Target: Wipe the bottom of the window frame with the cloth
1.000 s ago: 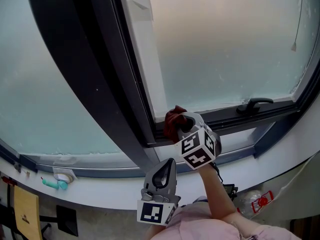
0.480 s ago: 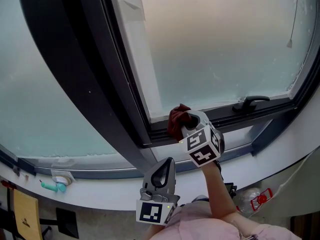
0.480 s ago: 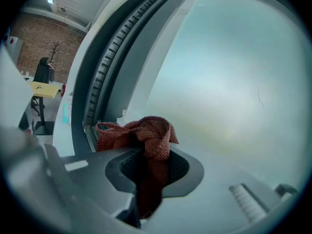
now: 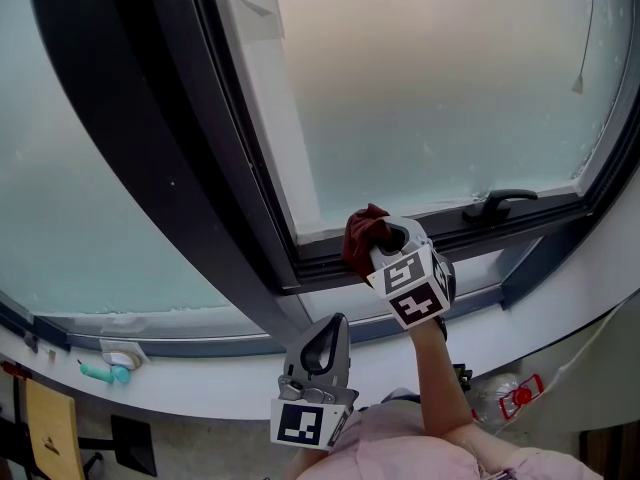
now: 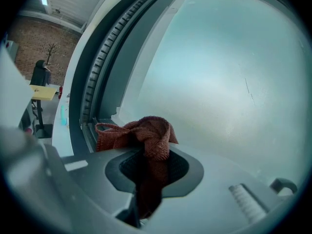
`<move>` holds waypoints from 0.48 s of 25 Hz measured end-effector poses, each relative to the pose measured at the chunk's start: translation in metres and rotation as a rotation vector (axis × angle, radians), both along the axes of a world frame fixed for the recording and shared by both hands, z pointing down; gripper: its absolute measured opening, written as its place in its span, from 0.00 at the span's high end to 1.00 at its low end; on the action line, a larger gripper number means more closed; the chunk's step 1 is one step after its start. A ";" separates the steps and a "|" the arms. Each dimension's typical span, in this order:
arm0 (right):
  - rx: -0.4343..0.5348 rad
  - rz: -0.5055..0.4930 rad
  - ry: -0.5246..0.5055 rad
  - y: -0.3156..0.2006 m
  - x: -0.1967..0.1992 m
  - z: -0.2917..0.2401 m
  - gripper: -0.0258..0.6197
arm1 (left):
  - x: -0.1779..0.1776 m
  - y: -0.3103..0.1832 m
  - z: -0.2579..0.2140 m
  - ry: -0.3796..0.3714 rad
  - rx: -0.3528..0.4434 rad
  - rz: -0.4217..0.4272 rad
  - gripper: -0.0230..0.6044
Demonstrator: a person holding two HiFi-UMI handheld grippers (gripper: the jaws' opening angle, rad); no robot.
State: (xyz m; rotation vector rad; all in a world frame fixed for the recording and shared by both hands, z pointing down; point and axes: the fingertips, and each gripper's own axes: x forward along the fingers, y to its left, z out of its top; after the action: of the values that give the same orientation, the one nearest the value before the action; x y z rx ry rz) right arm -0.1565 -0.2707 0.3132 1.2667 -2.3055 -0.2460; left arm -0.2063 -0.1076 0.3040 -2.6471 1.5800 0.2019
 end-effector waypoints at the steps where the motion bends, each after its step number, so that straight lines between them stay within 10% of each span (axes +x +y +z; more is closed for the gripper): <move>1: -0.002 0.002 -0.002 0.000 0.001 0.000 0.87 | 0.000 0.000 0.001 -0.009 -0.003 0.001 0.97; 12: -0.005 0.030 -0.002 -0.004 0.016 0.000 0.86 | 0.001 0.002 0.002 -0.011 -0.002 0.001 0.97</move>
State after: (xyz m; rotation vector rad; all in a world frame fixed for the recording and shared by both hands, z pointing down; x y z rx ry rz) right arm -0.1401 -0.2745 0.3137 1.2981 -2.2861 -0.2280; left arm -0.2053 -0.1051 0.3065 -2.6459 1.5772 0.1855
